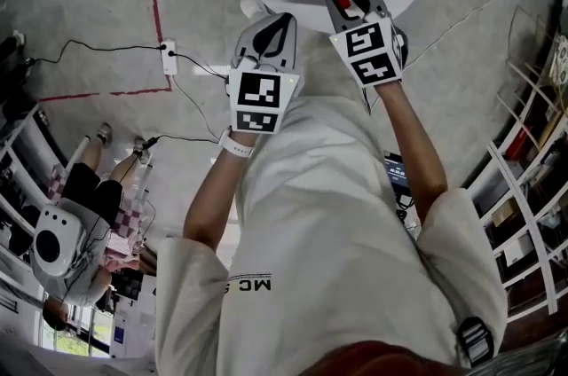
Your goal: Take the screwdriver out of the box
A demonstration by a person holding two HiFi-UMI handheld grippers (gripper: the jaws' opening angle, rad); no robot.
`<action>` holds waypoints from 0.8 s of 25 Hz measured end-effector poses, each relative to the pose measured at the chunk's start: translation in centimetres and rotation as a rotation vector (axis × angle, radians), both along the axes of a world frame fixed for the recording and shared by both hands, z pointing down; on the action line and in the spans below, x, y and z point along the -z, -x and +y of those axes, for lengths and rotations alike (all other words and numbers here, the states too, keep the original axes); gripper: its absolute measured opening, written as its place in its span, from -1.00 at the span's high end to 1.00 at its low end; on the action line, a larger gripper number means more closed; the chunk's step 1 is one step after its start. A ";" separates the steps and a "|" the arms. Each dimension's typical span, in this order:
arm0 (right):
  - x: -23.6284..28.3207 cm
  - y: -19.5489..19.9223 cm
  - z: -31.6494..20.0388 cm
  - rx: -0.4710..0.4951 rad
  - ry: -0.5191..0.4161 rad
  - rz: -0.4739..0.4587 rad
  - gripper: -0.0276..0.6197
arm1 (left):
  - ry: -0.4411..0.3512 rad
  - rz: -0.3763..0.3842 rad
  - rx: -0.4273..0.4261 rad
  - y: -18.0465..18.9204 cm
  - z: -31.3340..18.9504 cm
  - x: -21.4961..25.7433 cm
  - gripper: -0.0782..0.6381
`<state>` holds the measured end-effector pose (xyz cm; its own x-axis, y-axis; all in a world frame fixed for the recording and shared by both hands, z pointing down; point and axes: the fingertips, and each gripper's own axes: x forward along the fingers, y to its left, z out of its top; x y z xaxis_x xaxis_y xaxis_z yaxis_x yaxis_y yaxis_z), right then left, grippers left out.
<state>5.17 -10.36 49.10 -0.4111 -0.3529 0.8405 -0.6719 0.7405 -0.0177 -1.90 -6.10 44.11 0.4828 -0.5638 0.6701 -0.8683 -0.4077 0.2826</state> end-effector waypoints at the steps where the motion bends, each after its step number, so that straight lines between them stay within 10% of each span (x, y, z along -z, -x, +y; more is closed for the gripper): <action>1: 0.8 -0.1 -0.1 -0.005 -0.014 -0.010 0.49 | -0.005 0.002 0.000 -0.1 0.0 0.4 0.75; 20: 14.1 -0.8 -0.1 -0.142 -0.232 -0.190 0.49 | -0.174 0.021 0.040 2.2 -0.8 8.9 0.75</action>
<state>5.92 -10.41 35.04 -0.4859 -0.5905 0.6443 -0.7693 0.6389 0.0054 -4.13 -6.88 35.19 0.4704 -0.6894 0.5508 -0.8795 -0.4170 0.2293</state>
